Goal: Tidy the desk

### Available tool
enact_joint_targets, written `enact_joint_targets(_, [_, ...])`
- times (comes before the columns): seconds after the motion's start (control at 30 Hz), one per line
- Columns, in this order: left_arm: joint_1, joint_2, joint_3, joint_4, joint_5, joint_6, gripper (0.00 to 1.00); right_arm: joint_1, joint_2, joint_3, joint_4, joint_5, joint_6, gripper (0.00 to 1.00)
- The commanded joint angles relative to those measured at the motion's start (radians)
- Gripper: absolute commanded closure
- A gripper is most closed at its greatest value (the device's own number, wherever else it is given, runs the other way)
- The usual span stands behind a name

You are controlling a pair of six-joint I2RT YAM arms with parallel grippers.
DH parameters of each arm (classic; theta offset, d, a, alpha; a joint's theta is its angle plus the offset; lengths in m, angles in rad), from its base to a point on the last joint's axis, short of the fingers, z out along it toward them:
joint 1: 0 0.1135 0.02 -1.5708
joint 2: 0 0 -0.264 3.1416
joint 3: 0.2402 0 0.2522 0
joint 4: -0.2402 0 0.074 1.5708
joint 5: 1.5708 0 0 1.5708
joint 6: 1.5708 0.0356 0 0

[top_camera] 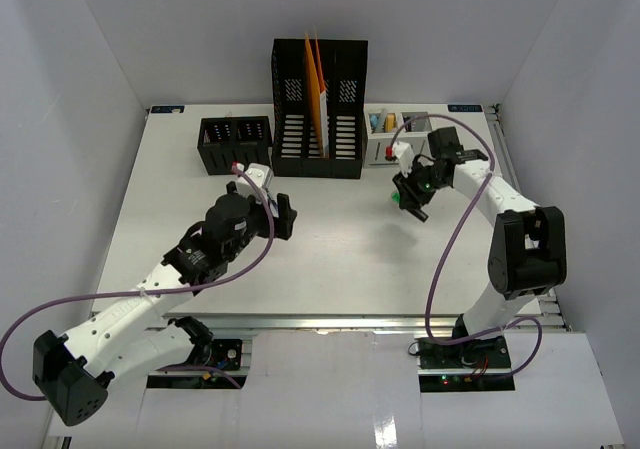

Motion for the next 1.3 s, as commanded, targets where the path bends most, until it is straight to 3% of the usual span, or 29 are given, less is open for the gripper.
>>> enact_joint_targets(0.0, [0.077,0.007,-0.080,-0.046,0.065,0.033,0.05,-0.044,-0.026,0.205,0.154,-0.058,0.097,0.92])
enact_joint_targets(0.1, [0.100,0.007,-0.112,-0.032,0.105,0.021,0.05,-0.062,-0.013,0.222,0.322,-0.068,0.181,0.92])
enact_joint_targets(0.33, [0.113,-0.023,-0.130,-0.033,0.112,-0.001,0.05,-0.063,-0.034,-0.117,1.248,-0.047,0.407,0.92])
enact_joint_targets(0.4, [0.114,-0.034,-0.135,-0.043,0.104,-0.006,0.05,-0.065,0.008,-0.141,1.410,-0.023,0.446,0.92])
enact_joint_targets(0.7, [0.118,-0.083,-0.154,-0.056,0.044,-0.016,0.05,-0.145,0.208,0.057,1.486,-0.042,0.678,0.92])
enact_joint_targets(1.03, [0.131,-0.091,-0.159,-0.051,0.033,-0.058,0.04,-0.181,0.299,0.083,1.528,0.019,0.756,0.92])
enact_joint_targets(1.27, [0.135,-0.120,-0.164,-0.075,0.045,-0.102,0.04,-0.181,0.355,0.061,1.559,0.009,0.808,0.84])
